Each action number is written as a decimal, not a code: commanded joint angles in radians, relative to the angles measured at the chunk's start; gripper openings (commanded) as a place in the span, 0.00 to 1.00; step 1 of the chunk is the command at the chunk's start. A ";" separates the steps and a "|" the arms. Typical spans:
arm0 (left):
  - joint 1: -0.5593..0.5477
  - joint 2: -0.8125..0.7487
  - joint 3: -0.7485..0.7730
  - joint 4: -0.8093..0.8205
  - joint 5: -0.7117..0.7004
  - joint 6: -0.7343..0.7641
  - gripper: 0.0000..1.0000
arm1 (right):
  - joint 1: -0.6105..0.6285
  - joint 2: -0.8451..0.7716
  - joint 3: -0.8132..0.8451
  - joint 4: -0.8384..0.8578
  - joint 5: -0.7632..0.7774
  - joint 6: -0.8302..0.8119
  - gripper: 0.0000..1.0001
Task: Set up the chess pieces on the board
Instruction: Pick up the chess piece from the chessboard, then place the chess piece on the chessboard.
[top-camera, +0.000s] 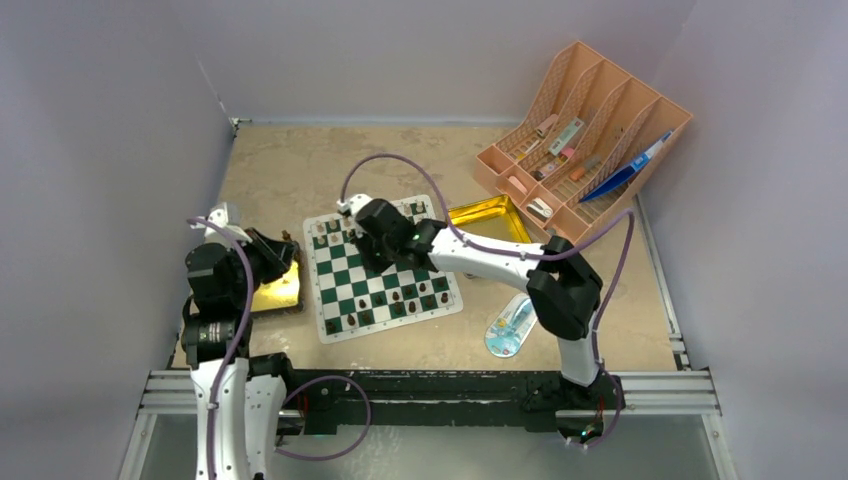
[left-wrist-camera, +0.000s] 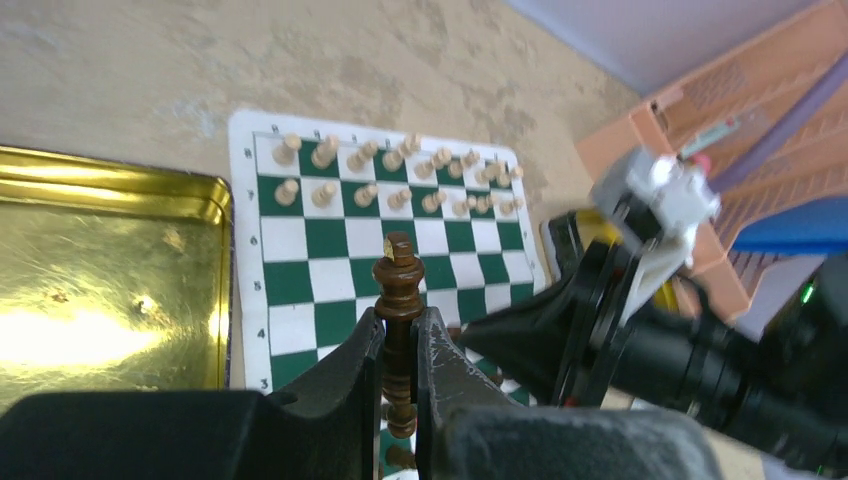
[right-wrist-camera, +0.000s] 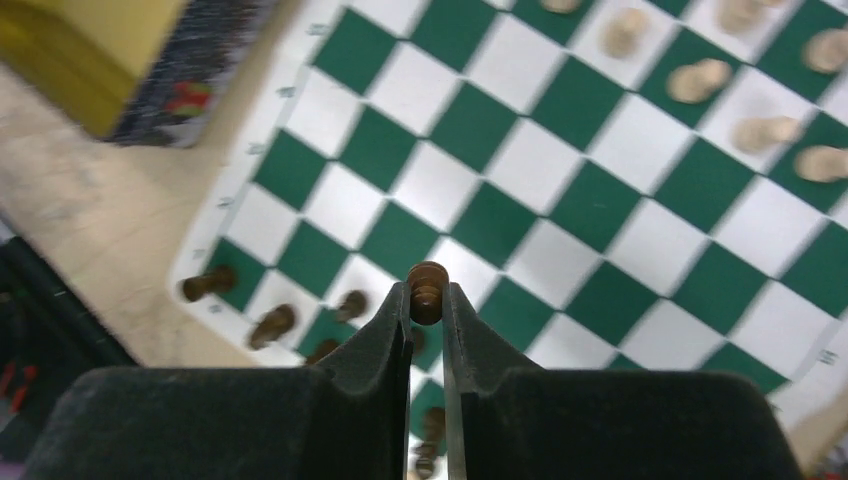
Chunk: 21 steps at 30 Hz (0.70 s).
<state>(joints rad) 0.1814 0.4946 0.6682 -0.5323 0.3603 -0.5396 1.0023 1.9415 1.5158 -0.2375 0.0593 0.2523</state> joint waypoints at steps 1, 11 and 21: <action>-0.003 -0.026 0.138 -0.049 -0.159 -0.071 0.00 | 0.085 0.031 0.103 -0.027 -0.020 0.054 0.09; -0.003 -0.022 0.351 -0.177 -0.373 -0.151 0.00 | 0.183 0.162 0.235 -0.110 0.014 0.100 0.10; -0.003 -0.015 0.450 -0.250 -0.435 -0.190 0.00 | 0.194 0.239 0.284 -0.154 0.052 0.111 0.10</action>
<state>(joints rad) 0.1810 0.4774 1.0840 -0.7715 -0.0471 -0.6998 1.1923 2.1735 1.7348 -0.3592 0.0700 0.3435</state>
